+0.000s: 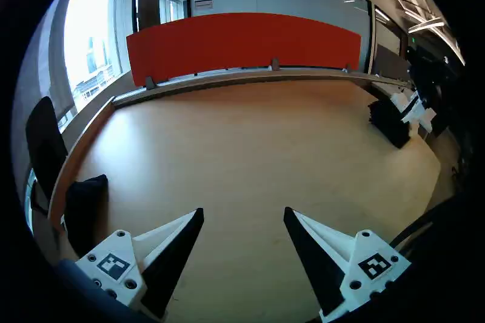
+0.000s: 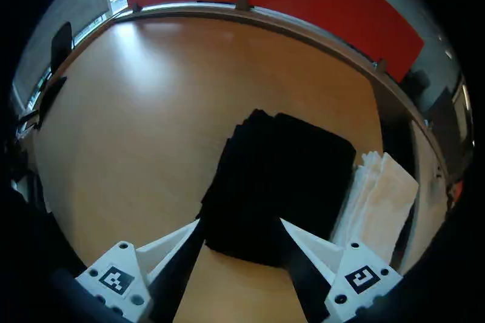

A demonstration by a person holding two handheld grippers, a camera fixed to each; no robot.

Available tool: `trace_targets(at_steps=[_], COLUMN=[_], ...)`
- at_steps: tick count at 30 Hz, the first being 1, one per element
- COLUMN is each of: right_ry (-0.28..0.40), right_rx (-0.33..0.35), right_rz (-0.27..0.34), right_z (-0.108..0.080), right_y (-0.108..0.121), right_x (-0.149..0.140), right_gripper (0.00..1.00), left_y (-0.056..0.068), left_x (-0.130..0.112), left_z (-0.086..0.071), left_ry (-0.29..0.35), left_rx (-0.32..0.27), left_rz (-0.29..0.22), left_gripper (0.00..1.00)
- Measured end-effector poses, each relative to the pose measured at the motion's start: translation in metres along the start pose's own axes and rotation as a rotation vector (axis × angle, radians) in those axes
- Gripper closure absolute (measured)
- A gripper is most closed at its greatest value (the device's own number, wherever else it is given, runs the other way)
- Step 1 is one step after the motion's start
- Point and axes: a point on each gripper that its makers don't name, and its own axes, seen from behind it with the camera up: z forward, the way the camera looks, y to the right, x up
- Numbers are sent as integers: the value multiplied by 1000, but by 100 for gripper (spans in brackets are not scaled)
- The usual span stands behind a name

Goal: Fold towel

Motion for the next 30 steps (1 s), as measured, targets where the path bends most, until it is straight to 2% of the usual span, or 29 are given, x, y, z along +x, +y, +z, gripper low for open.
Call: trace_targets(at_steps=[8, 15, 20, 26, 30], right_ry=[6, 5, 6, -4, -3], right_rx=[18, 21, 29, 41, 51], right_rz=[-14, -7, -1, -19, -22], right_z=[8, 14, 17, 19, 19], right_y=[-11, -13, -16, -19, -20], right_x=[9, 12, 12, 10, 11], right_gripper=[35, 57, 65, 85, 88], left_y=[-1, -2, -3, -3, -3], left_x=[-2, -3, -4, -3, -3], left_z=[-2, -3, -4, -4, -3], left_ry=[1, -1, -3, -4, -4], left_rx=[5, 7, 8, 9, 8], left_rz=[-3, -4, -5, -5, -2], left_gripper=[2, 2, 2, 2, 2])
